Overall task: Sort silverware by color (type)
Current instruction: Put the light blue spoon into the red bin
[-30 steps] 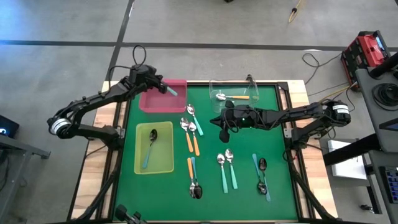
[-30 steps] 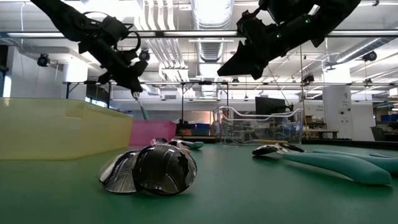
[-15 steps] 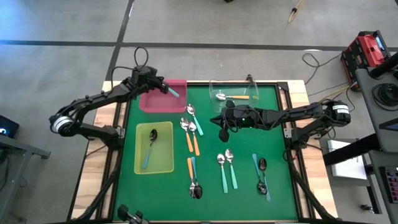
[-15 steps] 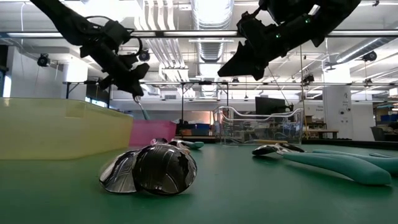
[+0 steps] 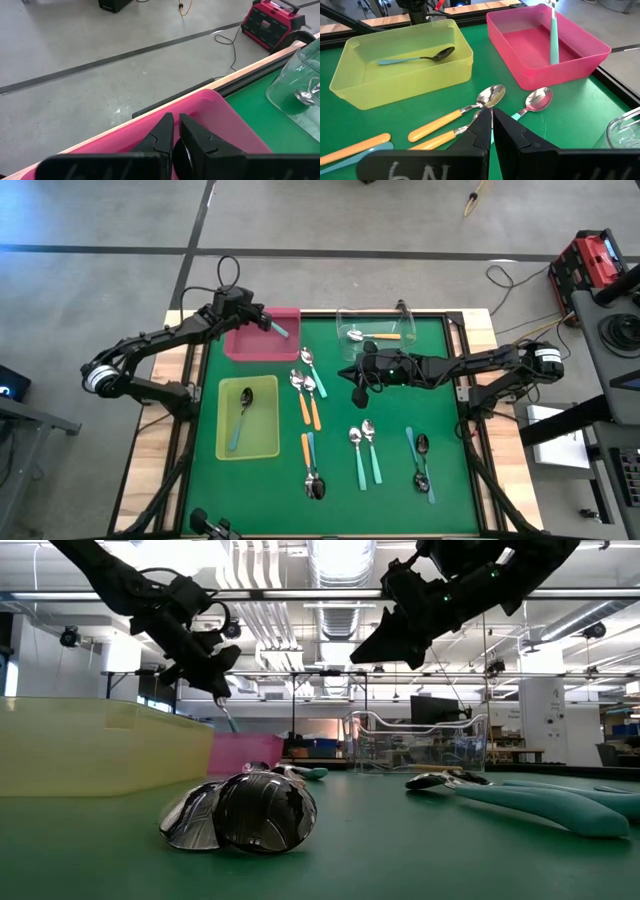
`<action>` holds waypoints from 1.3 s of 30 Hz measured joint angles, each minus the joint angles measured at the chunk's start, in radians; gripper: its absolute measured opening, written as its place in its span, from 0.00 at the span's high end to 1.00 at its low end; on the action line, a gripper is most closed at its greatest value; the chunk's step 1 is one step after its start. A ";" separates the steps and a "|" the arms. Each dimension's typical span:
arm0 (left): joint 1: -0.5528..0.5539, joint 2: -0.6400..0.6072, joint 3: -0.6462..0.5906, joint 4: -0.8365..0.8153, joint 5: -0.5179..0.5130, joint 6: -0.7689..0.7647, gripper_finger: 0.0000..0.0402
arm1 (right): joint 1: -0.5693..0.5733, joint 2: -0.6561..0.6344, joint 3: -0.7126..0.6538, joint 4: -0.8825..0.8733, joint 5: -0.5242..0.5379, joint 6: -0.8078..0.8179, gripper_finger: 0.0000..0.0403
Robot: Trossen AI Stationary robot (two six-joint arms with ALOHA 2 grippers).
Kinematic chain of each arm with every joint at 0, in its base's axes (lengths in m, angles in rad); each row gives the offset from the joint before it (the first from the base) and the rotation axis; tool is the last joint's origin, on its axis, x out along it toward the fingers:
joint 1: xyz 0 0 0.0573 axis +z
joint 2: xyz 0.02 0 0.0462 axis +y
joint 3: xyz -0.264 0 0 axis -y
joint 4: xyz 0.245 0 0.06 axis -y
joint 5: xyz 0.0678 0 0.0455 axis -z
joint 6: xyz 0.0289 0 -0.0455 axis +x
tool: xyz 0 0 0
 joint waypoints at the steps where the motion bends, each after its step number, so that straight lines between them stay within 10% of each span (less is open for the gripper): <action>1: 0.000 0.000 0.000 0.000 0.000 0.000 0.98 | 0.000 0.000 0.000 0.000 0.000 0.000 0.98; 39: 0.000 0.000 -0.040 -0.023 -0.107 -0.010 0.97 | 0.000 0.000 0.000 -0.001 -0.001 0.002 0.98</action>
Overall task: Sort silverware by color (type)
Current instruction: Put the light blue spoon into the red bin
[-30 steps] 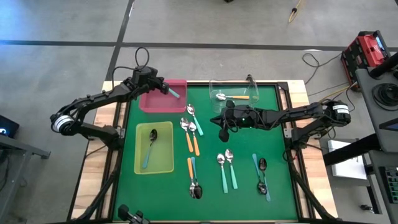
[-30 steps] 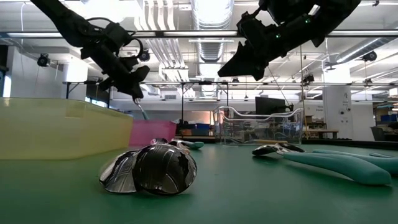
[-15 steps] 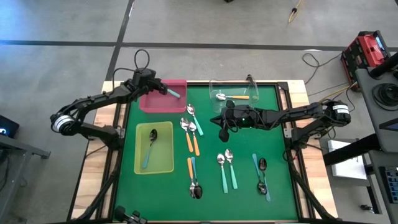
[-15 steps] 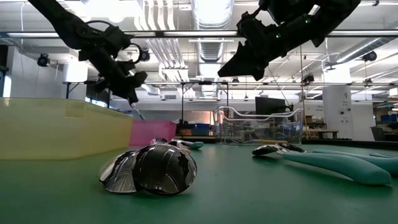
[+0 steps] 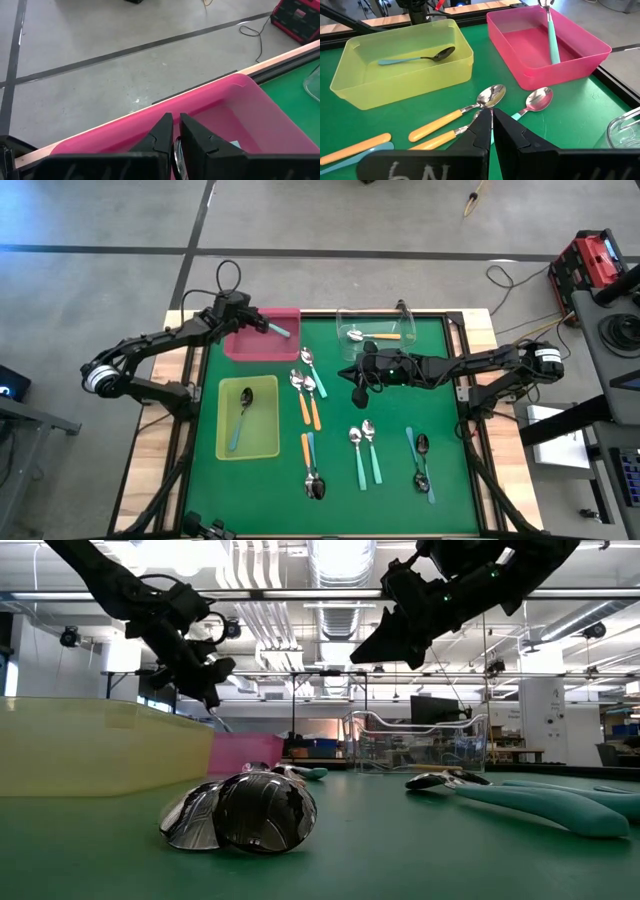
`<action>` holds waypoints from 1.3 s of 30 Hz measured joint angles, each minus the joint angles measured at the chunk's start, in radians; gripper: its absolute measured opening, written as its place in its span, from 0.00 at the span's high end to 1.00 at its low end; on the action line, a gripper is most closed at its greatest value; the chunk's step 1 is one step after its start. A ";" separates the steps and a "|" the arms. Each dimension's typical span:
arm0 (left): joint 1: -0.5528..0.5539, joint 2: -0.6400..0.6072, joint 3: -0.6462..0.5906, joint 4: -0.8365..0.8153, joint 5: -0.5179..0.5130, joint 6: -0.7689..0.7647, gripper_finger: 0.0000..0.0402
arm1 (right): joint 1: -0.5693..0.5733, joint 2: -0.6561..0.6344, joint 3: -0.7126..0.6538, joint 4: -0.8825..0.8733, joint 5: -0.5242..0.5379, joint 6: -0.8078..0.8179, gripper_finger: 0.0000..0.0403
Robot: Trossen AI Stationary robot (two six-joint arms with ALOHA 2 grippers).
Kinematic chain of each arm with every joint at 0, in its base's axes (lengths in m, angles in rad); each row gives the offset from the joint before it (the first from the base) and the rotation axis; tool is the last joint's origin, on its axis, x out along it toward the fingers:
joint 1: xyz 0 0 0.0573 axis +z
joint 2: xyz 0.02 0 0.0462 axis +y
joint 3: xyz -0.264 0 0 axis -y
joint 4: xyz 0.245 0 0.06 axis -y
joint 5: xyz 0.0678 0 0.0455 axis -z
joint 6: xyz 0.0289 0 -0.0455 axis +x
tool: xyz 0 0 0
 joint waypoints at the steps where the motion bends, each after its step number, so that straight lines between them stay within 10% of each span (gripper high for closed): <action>1: 0.000 0.000 0.000 0.000 0.000 0.000 0.97 | 0.000 0.000 0.000 0.000 0.000 0.000 0.98; 39: 0.002 0.000 0.000 0.004 -0.023 -0.019 0.94 | 0.000 0.000 0.000 0.000 0.000 0.000 0.98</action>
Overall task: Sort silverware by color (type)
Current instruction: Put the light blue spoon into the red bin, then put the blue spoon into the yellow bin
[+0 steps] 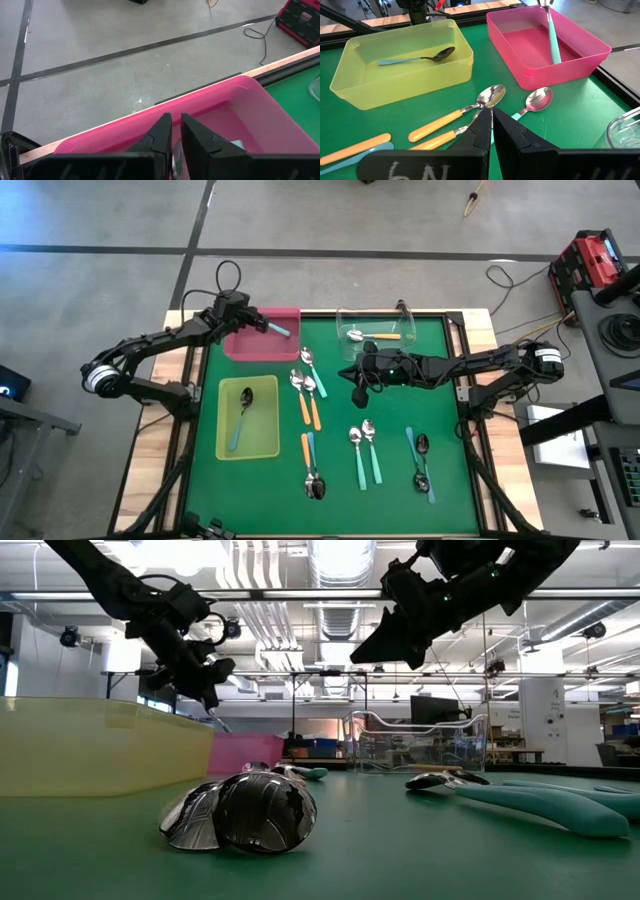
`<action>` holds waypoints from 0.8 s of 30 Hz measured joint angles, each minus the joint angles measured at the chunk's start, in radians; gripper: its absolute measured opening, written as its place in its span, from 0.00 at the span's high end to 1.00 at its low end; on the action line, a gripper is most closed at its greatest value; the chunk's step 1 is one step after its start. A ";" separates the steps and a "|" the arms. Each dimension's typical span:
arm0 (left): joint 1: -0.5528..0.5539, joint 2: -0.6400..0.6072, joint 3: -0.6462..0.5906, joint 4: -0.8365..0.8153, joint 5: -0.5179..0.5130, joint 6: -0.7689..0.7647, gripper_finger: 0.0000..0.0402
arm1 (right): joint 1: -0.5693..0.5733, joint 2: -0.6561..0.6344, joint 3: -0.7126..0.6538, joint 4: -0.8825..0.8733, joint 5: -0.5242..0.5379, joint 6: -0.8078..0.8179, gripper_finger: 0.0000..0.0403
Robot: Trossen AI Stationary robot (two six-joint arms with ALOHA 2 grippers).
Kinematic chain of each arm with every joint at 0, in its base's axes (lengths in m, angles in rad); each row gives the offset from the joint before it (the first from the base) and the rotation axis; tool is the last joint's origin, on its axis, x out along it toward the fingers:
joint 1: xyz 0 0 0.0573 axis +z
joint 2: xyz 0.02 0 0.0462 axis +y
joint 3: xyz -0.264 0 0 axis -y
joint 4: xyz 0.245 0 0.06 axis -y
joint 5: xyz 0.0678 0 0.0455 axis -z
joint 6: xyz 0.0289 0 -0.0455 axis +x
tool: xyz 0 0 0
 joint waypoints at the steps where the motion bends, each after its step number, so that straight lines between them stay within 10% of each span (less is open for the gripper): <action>1: 0.000 0.000 0.000 0.000 0.000 0.000 0.93 | 0.000 0.000 0.000 0.000 0.000 0.000 0.98; 24: -0.013 -0.010 0.000 -0.002 0.116 0.148 0.74 | 0.000 0.000 0.000 0.000 0.000 0.012 0.98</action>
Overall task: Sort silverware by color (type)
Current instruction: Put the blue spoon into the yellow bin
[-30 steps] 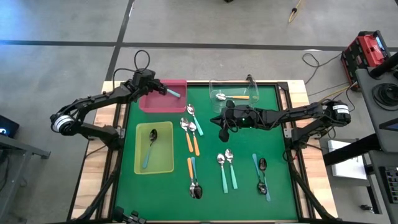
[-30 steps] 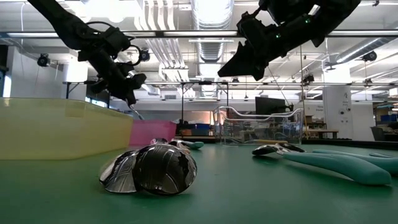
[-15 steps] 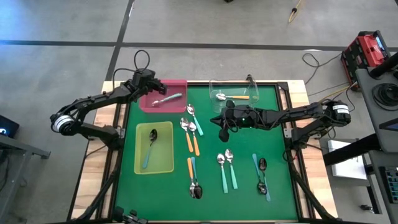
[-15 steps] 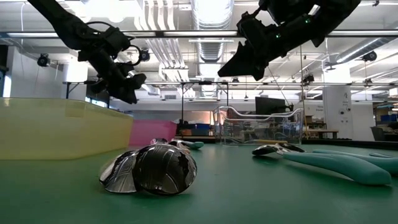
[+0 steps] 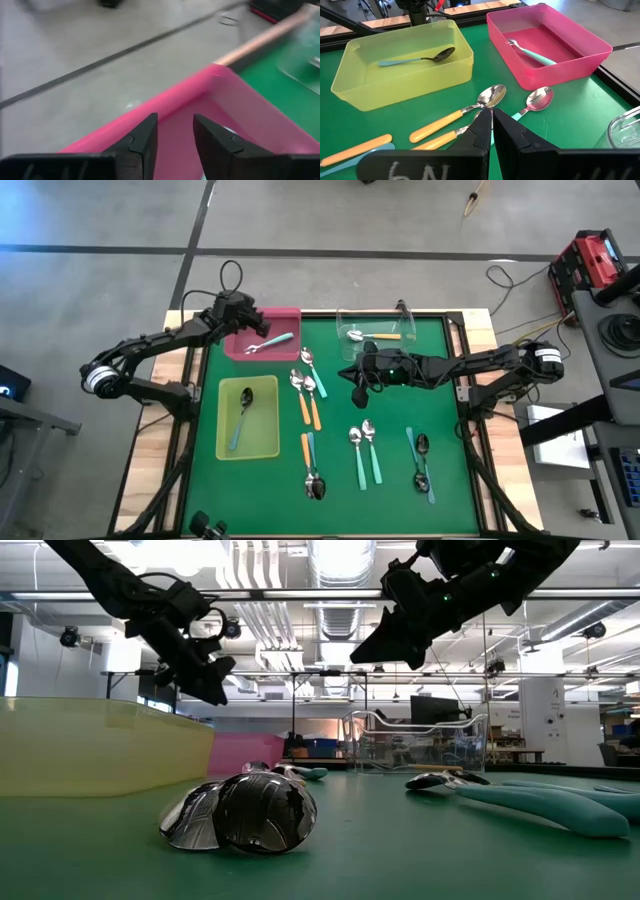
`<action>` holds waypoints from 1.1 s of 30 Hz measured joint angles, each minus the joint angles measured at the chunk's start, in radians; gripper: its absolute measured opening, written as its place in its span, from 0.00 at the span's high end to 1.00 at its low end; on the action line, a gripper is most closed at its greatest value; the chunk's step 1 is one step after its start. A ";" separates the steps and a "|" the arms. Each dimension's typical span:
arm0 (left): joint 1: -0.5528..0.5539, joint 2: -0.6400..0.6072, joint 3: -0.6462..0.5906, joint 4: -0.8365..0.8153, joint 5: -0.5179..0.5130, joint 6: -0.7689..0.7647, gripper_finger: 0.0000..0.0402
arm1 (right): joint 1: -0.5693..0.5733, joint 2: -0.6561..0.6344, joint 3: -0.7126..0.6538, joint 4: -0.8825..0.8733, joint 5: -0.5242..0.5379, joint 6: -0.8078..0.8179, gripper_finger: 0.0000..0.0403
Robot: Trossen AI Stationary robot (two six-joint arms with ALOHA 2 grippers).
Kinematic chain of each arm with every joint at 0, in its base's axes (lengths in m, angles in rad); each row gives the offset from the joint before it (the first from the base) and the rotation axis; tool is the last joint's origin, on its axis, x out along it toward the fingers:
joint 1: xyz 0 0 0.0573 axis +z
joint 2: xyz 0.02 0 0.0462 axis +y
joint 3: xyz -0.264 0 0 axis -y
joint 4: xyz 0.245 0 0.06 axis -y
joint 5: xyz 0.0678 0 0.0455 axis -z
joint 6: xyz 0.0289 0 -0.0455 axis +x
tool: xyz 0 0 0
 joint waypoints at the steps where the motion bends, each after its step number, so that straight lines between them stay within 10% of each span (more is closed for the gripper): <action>1: 0.000 0.000 0.000 -0.005 0.039 0.018 0.74 | 0.000 0.000 0.000 0.000 0.000 0.003 0.98; 19: -0.159 -0.134 0.000 -0.047 0.235 0.086 0.80 | 0.000 0.000 0.022 -0.028 -0.001 0.171 0.98; 33: -0.310 -0.384 -0.238 0.309 0.229 0.099 0.81 | 0.047 0.001 0.303 -0.486 -0.001 0.400 0.98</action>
